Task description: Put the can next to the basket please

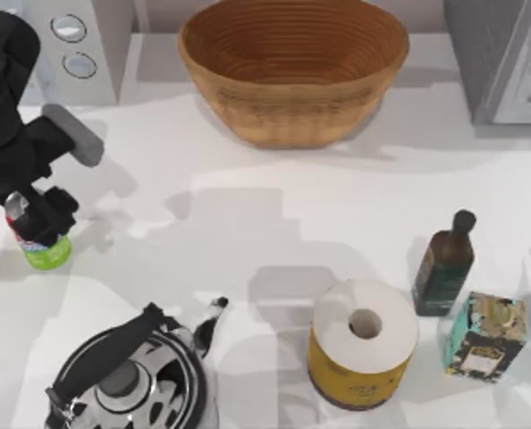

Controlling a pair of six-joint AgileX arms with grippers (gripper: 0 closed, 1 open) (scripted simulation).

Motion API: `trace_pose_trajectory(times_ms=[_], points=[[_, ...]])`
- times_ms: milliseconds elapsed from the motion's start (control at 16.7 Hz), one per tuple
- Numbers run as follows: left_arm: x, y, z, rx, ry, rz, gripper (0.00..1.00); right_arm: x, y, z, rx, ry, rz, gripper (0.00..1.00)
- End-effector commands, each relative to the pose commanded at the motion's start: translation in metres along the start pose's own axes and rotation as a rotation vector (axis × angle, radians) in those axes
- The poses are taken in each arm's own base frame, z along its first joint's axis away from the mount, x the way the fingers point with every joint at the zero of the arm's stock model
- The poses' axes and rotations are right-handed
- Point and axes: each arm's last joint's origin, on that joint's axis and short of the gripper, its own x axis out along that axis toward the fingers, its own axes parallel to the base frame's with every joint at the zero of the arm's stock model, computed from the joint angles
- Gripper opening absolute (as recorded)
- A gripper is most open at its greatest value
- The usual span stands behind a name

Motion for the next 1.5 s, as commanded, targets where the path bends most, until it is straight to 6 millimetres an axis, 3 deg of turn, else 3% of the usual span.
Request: trace_pose_trajectory(times_ms=[120, 180, 720, 840, 1020, 1260, 1500], points=[[0.0, 0.0, 0.0, 0.0, 0.0, 0.0, 0.02, 0.0, 0.0, 0.0, 0.0, 0.0, 0.0, 1.0], [0.0, 0.0, 0.0, 0.0, 0.0, 0.0, 0.0, 0.0, 0.0, 0.0, 0.0, 0.0, 0.0, 1.0], [0.0, 0.0, 0.0, 0.001, -0.001, 0.0, 0.0, 0.0, 0.0, 0.0, 0.0, 0.0, 0.0, 1.0], [0.006, -0.007, 0.011, -0.001, 0.006, -0.011, 0.0, 0.0, 0.0, 0.0, 0.0, 0.0, 0.0, 1.0], [0.028, -0.034, 0.047, -0.018, 0.035, -0.042, 0.0, 0.0, 0.0, 0.0, 0.0, 0.0, 0.0, 1.0], [0.055, -0.092, 0.105, -0.14, 0.088, -0.062, 0.0, 0.0, 0.0, 0.0, 0.0, 0.0, 0.0, 1.0], [0.059, -0.153, 0.156, -0.371, 0.112, -0.038, 0.0, 0.0, 0.0, 0.0, 0.0, 0.0, 0.0, 1.0]])
